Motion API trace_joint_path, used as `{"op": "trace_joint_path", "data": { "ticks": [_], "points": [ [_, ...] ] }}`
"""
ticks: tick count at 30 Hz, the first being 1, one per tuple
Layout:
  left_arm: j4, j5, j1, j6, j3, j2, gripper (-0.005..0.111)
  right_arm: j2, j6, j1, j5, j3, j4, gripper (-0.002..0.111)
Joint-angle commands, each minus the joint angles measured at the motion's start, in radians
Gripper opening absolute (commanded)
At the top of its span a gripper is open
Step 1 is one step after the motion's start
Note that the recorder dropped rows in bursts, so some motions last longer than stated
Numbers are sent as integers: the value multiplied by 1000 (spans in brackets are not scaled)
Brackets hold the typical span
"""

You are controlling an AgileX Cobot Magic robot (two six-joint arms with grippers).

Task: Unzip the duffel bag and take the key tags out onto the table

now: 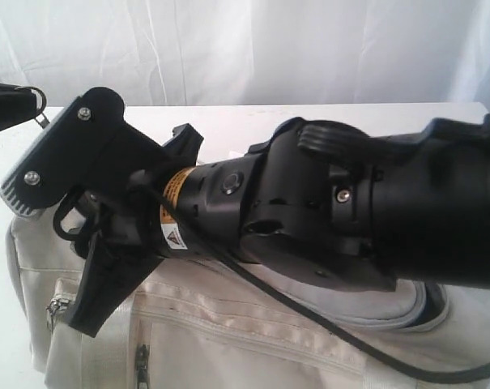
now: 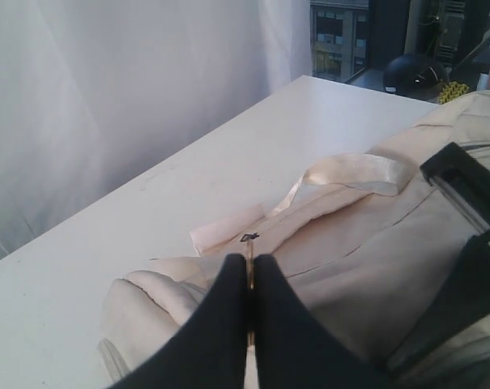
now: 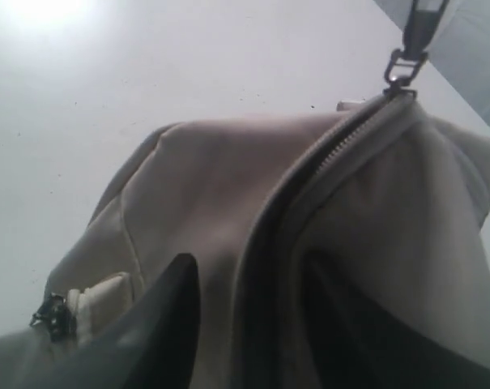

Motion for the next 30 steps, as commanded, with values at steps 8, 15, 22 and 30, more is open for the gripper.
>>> {"op": "trace_joint_path", "data": {
  "ticks": [8,15,22,30],
  "points": [
    [-35,-5,3,3,-13,-8,0,27,27,46,-25,3,-1,25],
    [-50,8,3,7,-13,-8,0,48,23,46,-25,3,-1,9],
    [-103,134,3,43,-13,33,0,33,23,46,-19,3,-1,0],
    [-269,141,3,179,-15,203,0,2,23,79,-19,3,-1,0]
  ]
}}
